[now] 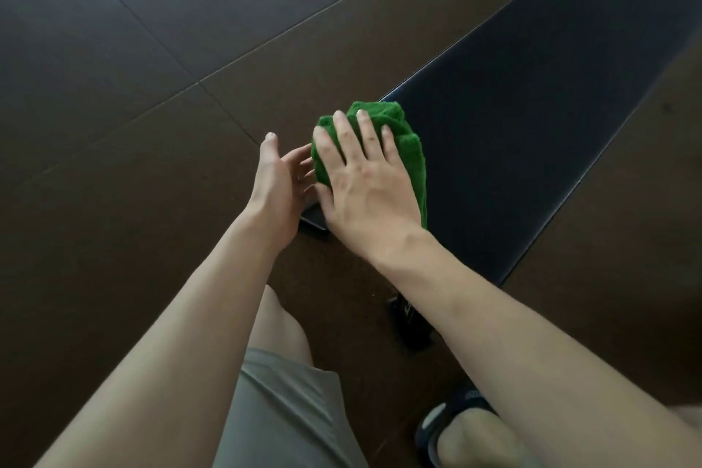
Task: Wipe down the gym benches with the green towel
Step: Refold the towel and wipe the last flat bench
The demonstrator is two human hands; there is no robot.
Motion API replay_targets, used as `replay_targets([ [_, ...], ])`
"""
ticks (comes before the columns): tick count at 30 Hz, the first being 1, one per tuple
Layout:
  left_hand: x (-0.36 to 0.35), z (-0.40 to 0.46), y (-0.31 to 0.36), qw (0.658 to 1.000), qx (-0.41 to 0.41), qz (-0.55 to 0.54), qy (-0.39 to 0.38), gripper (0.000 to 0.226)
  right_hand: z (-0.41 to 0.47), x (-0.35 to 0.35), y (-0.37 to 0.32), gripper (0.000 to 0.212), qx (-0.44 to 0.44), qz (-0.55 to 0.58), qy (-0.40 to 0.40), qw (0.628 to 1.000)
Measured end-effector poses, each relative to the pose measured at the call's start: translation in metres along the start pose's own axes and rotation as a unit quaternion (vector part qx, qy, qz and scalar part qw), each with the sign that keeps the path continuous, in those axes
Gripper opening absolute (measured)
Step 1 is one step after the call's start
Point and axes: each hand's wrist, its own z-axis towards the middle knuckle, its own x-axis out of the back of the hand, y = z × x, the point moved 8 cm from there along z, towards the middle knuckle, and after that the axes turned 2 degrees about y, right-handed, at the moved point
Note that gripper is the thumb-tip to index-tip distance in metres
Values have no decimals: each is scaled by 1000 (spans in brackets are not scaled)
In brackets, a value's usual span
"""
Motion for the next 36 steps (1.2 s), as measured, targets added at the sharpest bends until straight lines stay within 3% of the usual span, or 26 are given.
replay_targets([
  [5,-12,-5,2,1000,-2,21,1,74,-55,-5,10,74,89,-29,-15,996],
  [12,-19,-18,-6,998,-16,58,20,67,-122,2,54,71,103,-24,-17,994],
  [17,-15,-13,-9,1000,-2,17,6,72,-50,3,31,62,111,50,-20,992],
  [22,-7,-12,-12,999,9,-32,-8,77,69,-5,10,55,37,71,-59,995],
  [25,-5,-16,-4,998,-14,-44,40,69,65,-2,15,56,26,81,-47,995],
  [29,-12,-28,3,991,-59,-23,120,51,-28,8,35,60,29,114,-12,993],
  [31,-19,-31,5,988,-71,-20,135,55,-61,6,43,61,34,96,-25,995],
  [33,-23,-30,4,986,-67,-20,149,64,-61,2,48,60,42,97,-38,994],
  [36,-33,-33,4,984,-75,3,161,61,-16,3,58,58,42,123,-40,991],
])
